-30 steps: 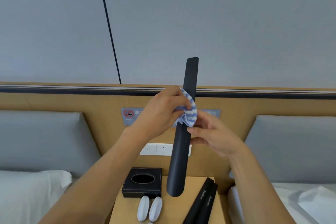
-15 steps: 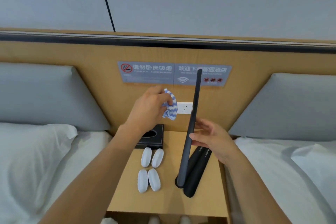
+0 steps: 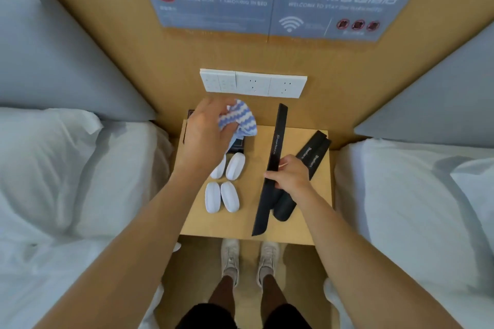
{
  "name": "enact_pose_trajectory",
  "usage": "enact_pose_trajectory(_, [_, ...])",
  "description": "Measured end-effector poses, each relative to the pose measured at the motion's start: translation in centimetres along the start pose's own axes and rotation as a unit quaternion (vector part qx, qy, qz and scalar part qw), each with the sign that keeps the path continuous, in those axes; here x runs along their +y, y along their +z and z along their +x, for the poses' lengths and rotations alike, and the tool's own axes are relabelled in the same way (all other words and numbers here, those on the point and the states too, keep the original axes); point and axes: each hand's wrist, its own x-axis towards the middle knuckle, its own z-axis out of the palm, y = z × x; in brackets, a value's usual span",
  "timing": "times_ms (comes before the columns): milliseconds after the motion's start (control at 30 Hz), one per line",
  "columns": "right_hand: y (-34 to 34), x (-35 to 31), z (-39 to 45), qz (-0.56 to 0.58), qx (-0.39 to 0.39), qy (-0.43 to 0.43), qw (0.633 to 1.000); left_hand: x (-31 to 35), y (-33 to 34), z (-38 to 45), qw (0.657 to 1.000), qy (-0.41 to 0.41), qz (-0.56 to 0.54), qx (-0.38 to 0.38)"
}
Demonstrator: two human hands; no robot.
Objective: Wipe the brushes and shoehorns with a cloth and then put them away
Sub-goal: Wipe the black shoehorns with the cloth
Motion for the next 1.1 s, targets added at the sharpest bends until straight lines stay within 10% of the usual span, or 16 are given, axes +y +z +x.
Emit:
enact_pose_trajectory(300, [5.5, 1.9, 6.9, -0.119, 0.005, 0.066, 0.991, -6.4, 4.2, -1.9, 0.951, -0.233, -0.199, 0.027])
enact_pose_trajectory(767, [9.9, 3.7, 13.5, -0.223, 0.039, 0.065, 0.972, -10.3, 6.9, -2.5, 0.946, -0.264, -0.186, 0.021])
enact_pose_trajectory(1100, [3.5, 9.0, 12.8, -0.273, 0.245, 0.151, 0.918, -9.1, 7.6, -2.0, 0.947, -0.249, -0.204, 0.003])
